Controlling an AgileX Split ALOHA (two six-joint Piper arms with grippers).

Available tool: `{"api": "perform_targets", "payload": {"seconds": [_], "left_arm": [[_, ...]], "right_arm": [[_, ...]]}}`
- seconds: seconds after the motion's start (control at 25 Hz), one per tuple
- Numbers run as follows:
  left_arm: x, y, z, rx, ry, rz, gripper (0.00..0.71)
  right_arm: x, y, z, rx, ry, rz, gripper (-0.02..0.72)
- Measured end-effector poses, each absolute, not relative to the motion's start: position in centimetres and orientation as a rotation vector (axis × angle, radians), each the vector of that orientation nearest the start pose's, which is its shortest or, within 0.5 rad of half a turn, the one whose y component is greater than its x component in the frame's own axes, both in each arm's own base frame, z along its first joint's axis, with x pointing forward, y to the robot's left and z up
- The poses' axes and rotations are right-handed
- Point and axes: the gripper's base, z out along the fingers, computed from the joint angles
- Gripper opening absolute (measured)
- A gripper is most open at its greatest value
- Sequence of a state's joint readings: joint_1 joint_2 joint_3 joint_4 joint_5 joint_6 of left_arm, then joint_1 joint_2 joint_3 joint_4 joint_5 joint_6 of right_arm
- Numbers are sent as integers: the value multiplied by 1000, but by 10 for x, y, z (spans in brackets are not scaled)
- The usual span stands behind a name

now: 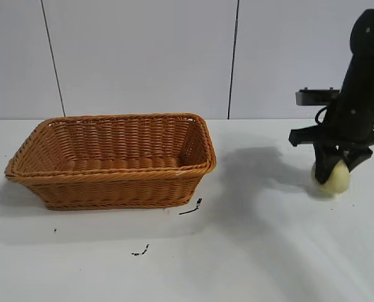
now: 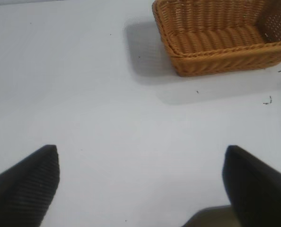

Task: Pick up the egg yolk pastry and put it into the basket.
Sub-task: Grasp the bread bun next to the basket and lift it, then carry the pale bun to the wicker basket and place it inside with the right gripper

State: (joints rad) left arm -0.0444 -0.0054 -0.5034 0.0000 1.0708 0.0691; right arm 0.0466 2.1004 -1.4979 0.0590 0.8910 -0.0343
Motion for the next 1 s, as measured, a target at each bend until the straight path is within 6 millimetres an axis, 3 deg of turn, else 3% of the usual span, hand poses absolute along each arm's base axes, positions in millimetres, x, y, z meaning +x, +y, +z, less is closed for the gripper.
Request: {"api": "perform_targets", "payload": {"seconds": [0.24, 0.48, 0.76, 1.0], "left_arm": [[-7, 0, 277, 116, 2042, 15, 696], [-7, 0, 277, 116, 2042, 15, 696], [-7, 0, 277, 116, 2042, 15, 696], [-7, 0, 277, 116, 2042, 15, 696]], "right_arm": [[436, 37, 236, -129, 2893, 92, 188], [441, 89, 278, -290, 2765, 114, 186], [432, 175, 297, -519, 2635, 180, 186], [422, 257, 277, -705, 2554, 248, 186]]}}
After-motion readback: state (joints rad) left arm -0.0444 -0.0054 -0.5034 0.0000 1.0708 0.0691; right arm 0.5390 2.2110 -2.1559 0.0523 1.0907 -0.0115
